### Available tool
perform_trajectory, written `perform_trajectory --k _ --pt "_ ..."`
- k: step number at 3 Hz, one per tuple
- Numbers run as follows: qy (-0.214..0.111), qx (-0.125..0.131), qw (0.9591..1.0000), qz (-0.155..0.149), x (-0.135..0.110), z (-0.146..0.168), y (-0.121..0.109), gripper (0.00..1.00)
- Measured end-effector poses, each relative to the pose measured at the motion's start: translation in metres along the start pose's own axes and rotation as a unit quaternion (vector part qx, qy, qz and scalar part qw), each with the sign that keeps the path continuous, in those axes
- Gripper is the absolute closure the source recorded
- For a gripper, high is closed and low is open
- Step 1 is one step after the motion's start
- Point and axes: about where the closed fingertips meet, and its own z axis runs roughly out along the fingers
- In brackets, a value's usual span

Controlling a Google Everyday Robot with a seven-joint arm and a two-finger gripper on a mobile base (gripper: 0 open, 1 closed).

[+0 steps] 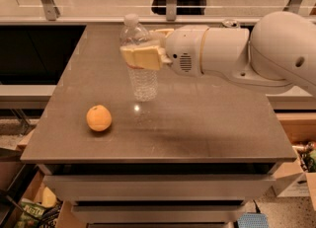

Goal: Move water bottle near orange

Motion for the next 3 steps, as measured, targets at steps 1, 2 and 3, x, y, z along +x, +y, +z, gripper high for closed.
perform_trajectory --k 1,2,3 --pt "0.002 -0.007 1.0 0.003 0.011 0.005 0.024 1.0" --pt "-0.006 -0.01 0.9999 0.009 0.024 0.009 0.036 1.0" --pt "-0.025 -0.014 0.9995 0.012 0.037 0.017 0.039 1.0"
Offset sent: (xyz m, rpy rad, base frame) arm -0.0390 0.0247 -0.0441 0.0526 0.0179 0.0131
